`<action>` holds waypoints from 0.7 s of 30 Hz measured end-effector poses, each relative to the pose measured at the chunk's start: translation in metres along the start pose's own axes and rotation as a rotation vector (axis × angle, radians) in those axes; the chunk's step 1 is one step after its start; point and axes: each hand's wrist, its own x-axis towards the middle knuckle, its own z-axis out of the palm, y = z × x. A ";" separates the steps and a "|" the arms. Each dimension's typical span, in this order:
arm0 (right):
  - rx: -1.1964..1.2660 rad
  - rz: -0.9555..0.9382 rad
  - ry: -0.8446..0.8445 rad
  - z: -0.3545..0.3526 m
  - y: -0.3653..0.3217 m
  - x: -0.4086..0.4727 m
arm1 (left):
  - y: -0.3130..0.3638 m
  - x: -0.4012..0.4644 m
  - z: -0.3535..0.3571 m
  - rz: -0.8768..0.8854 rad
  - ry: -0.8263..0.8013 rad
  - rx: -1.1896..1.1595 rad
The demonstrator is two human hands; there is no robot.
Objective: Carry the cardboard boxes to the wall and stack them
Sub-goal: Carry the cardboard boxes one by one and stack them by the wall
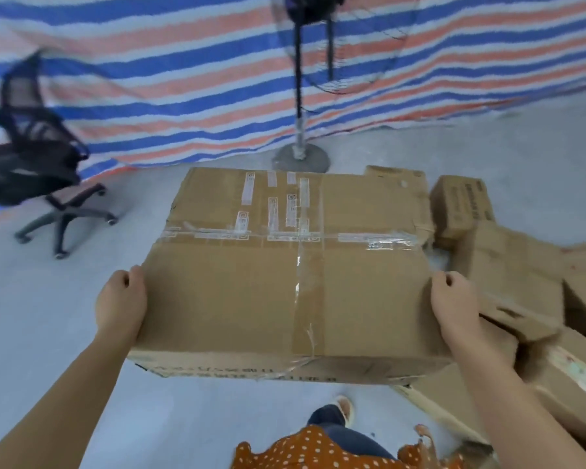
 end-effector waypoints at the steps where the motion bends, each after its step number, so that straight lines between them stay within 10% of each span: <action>1: -0.012 -0.034 -0.027 0.012 -0.006 -0.013 | -0.022 -0.006 -0.020 -0.034 0.024 -0.025; 21: -0.297 -0.756 -0.920 0.258 -0.106 -0.431 | -0.419 -0.327 -0.327 -0.930 0.754 -0.059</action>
